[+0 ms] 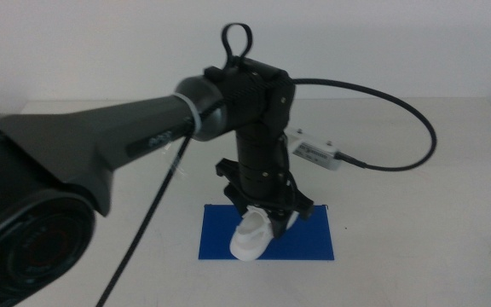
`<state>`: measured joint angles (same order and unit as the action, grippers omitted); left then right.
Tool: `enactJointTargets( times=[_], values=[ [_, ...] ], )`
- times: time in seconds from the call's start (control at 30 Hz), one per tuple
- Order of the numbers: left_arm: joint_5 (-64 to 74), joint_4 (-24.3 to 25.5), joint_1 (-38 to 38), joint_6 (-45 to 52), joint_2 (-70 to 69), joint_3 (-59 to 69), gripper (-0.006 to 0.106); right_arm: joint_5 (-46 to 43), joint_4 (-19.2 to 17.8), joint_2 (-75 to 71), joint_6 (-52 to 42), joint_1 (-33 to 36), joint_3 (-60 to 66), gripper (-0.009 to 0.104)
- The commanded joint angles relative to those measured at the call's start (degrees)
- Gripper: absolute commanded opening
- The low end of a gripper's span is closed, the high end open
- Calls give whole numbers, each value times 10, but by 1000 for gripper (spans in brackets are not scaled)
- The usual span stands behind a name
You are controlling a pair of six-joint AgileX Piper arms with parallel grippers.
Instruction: Use one arm to grab the shoe from the table and place it on the mat.
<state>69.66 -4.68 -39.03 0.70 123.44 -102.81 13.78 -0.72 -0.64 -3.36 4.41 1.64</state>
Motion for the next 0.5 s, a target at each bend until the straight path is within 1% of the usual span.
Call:
enactJointTargets(
  times=[0.0, 0.37, 0.47],
  values=[
    [55, -12, -7, -7, -31, -28, -1, -42, -6, 2, -6, 2, 3, 78],
    [55, -1, -8, -7, -30, -33, -1, -42, -6, 2, -6, 2, 3, 78],
    [55, -2, -8, -25, -30, -33, -1, -42, -6, 2, -6, 2, 3, 78]
  ],
)
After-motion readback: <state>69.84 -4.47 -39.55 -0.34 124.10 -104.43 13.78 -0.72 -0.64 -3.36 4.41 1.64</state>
